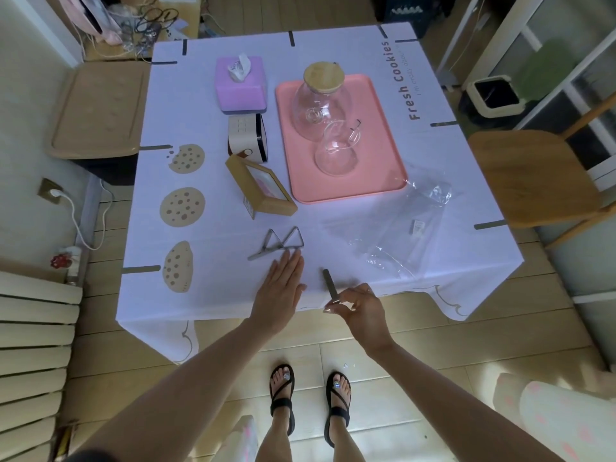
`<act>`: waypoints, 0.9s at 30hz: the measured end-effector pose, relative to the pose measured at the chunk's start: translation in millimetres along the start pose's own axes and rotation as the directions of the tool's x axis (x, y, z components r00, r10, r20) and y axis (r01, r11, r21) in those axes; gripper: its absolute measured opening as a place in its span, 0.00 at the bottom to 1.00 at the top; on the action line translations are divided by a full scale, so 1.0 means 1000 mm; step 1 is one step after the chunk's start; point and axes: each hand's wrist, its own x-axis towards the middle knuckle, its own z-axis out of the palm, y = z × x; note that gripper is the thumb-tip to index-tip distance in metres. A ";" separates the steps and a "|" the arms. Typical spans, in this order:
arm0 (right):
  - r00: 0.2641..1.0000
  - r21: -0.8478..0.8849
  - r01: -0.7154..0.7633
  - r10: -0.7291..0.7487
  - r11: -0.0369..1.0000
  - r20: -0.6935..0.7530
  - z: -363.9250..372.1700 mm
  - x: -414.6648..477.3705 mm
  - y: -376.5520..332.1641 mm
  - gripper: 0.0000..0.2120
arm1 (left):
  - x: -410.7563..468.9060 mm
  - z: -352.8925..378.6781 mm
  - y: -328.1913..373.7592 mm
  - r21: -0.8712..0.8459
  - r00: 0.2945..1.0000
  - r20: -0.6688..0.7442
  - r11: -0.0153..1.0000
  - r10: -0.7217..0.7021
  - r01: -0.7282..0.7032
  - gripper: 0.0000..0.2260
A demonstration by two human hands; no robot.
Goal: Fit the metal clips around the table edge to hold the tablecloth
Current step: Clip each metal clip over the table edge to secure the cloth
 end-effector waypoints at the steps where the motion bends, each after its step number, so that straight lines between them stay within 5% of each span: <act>1: 0.999 -0.019 0.032 -0.032 0.999 0.010 0.001 0.001 0.001 0.02 | 0.004 -0.001 0.001 0.007 1.000 0.013 1.000 0.012 -0.012 0.26; 6: 0.998 0.197 -0.055 0.048 0.979 0.041 0.007 0.001 0.000 0.07 | 0.013 0.006 0.010 0.051 0.999 0.035 0.998 0.035 -0.036 0.24; 11: 0.978 0.504 -0.196 0.133 0.841 0.159 0.012 0.003 -0.003 0.09 | 0.011 0.011 0.008 0.115 0.999 0.034 0.993 0.038 -0.042 0.25; 17: 0.962 0.579 -0.265 0.170 0.771 0.214 0.015 0.007 0.004 0.07 | 0.010 0.011 0.007 0.139 0.998 0.041 0.989 0.040 -0.046 0.27; 27: 0.951 0.509 -0.300 0.213 0.807 0.222 0.017 0.004 0.012 0.03 | 0.012 0.008 0.012 0.137 0.992 -0.061 0.985 0.112 -0.102 0.29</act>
